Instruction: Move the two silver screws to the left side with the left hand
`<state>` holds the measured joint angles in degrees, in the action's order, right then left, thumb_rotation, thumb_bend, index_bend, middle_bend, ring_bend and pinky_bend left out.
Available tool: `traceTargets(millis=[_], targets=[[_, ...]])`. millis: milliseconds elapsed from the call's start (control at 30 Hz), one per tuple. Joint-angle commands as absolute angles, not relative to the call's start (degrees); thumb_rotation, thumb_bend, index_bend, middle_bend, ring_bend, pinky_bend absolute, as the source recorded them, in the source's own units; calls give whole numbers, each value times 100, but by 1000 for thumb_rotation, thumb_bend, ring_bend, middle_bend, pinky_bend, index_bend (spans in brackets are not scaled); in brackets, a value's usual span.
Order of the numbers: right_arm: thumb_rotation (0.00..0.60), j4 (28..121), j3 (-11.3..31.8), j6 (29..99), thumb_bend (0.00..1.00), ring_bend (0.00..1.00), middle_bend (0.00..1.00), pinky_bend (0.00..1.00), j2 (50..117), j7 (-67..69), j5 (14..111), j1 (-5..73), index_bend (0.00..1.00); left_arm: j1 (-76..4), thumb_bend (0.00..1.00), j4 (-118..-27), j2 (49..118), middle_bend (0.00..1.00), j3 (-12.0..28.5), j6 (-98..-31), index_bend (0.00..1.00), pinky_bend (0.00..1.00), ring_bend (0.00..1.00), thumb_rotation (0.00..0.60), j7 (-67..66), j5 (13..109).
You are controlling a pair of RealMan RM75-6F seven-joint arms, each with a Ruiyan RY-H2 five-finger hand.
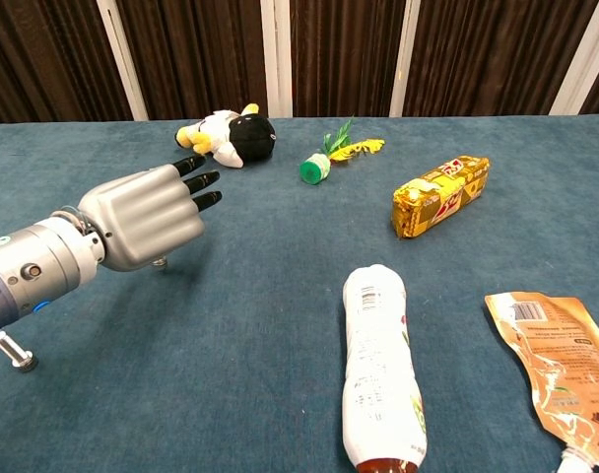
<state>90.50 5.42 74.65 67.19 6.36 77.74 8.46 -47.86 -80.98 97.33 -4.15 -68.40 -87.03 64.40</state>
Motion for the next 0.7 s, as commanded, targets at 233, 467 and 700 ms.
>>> traceTargets(millis=[233,467,700], targets=[[600,9053,540,7464,112,38,67,0,6708,657,7779,845,162,-4744,523,-8122,9742,86,-383,-6815,492,0,0,600,-8793,6482],[600,9074,537,7474,113,38,68,0,6699,653,7785,840,162,-4708,514,-8293,9658,77,-339,-6836,412,0,0,600,-8801,6517],[600,9070,528,7452,112,38,67,0,6710,639,7789,850,162,-4697,472,-8893,9472,66,-80,-7095,322,0,0,600,-8576,6705]])
